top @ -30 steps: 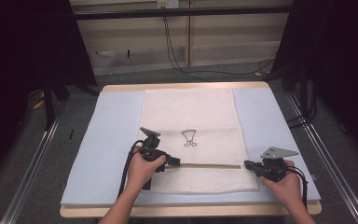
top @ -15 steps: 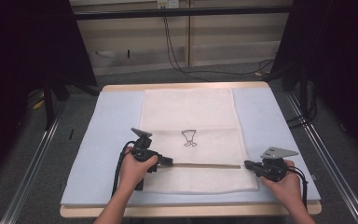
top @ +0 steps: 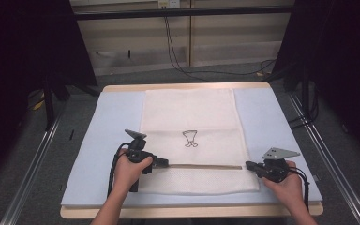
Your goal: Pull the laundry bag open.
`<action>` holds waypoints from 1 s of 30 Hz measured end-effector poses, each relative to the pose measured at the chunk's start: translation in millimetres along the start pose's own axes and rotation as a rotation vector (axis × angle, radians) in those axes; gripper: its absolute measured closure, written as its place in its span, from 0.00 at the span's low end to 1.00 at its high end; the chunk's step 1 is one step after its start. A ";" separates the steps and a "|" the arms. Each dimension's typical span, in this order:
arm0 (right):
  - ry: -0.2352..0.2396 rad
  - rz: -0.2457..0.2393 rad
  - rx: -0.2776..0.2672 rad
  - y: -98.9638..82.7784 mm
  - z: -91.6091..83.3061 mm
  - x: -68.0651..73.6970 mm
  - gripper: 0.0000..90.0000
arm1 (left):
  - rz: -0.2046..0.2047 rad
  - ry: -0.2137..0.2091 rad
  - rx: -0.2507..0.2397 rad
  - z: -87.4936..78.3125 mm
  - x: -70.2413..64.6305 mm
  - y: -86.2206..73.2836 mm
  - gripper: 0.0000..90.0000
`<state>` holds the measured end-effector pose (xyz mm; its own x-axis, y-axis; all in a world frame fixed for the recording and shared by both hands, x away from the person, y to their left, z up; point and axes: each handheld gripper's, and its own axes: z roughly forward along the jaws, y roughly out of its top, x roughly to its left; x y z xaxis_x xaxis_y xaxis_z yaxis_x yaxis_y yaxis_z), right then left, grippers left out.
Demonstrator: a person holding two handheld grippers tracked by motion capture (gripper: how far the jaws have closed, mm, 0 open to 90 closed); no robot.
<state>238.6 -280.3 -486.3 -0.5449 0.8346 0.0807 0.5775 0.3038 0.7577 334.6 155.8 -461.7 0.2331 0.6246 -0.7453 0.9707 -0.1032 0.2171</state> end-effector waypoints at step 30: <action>0.002 0.002 0.000 0.3 0.3 0.1 1.00 | -0.045 -0.005 -0.037 -45.3 32.5 -7.1 0.97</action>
<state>238.9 -280.0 -486.3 -0.5446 0.8345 0.0832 0.5787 0.3022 0.7575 332.6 211.8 -458.9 0.1901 0.6237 -0.7582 0.9773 -0.0468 0.2065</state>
